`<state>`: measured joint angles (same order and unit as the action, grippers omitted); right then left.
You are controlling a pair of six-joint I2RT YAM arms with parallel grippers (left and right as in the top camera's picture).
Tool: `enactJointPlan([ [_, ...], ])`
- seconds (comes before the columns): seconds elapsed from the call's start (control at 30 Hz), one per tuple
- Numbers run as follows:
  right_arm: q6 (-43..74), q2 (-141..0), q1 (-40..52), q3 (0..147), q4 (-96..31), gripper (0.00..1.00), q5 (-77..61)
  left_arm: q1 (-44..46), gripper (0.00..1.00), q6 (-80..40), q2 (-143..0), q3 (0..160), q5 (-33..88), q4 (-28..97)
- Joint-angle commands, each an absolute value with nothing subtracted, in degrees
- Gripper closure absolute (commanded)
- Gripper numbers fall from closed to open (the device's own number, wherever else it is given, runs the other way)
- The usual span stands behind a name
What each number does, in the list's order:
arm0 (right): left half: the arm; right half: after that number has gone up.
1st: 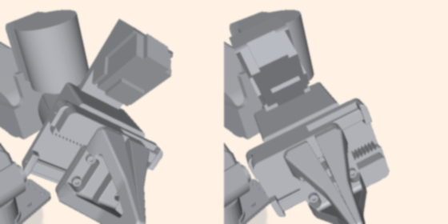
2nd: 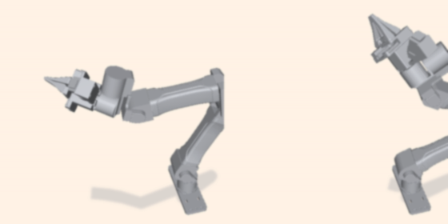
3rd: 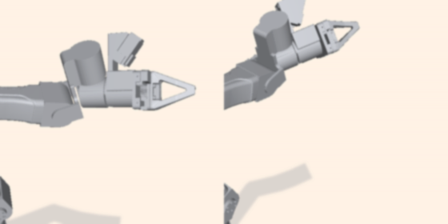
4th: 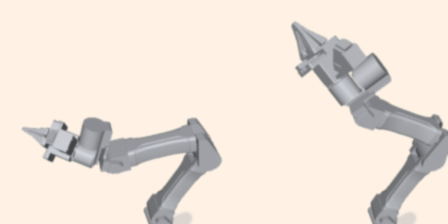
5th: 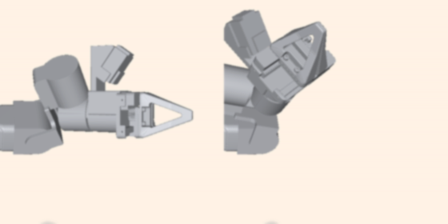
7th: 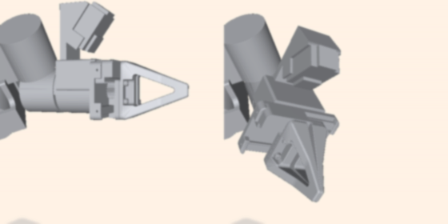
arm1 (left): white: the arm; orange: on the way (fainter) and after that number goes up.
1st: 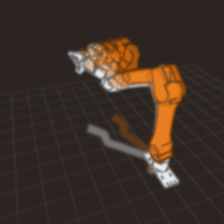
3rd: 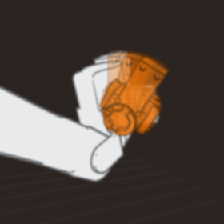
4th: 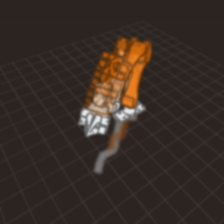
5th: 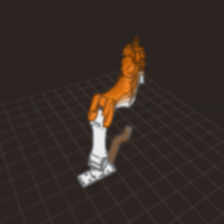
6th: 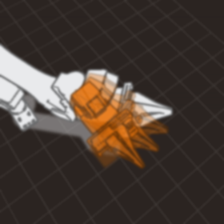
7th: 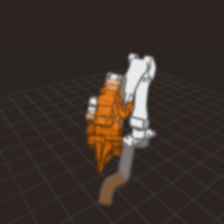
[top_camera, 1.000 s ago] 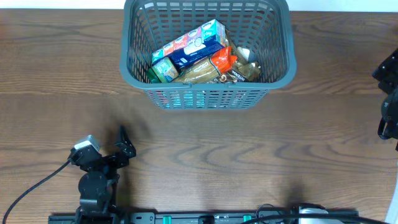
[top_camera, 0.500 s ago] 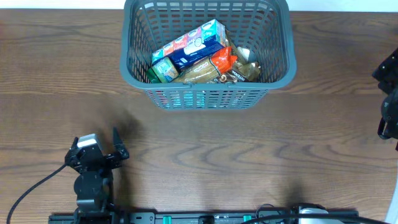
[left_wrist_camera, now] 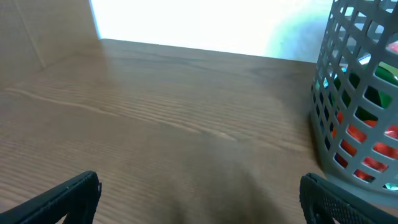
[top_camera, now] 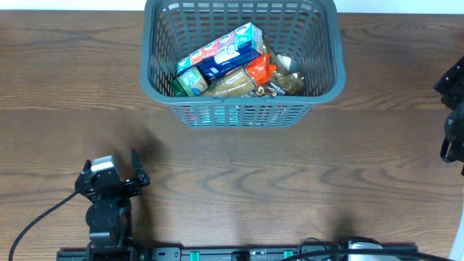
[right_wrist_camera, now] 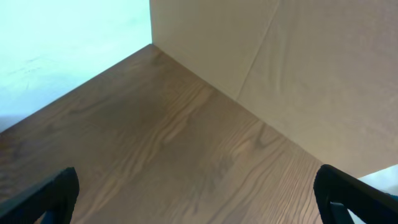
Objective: Pack container
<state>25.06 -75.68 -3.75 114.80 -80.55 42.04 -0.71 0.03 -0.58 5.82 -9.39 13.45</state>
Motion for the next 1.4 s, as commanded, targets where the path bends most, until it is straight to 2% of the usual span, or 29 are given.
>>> enactJointPlan([
  [0.0,25.67,-75.66,-4.10,115.11,-80.62,0.01,43.05,-1.06,0.01,0.62,-0.23,4.27,-9.58,13.58],
  [0.77,25.69,-75.13,-4.10,115.11,-80.62,0.01,43.05,-1.06,0.01,0.62,-0.23,4.27,-9.58,13.58],
  [1.1,25.78,-65.47,-3.64,114.34,-78.41,0.01,43.03,-1.06,0.01,0.62,-0.23,4.27,-9.58,13.58],
  [1.23,30.70,-59.33,-0.84,111.90,-74.91,0.01,43.03,-1.06,0.02,0.62,-0.23,4.27,-9.58,13.58],
  [1.37,40.58,-51.53,1.65,103.00,-65.12,0.01,41.54,-1.06,0.01,0.62,-0.23,4.27,-9.58,13.58],
])
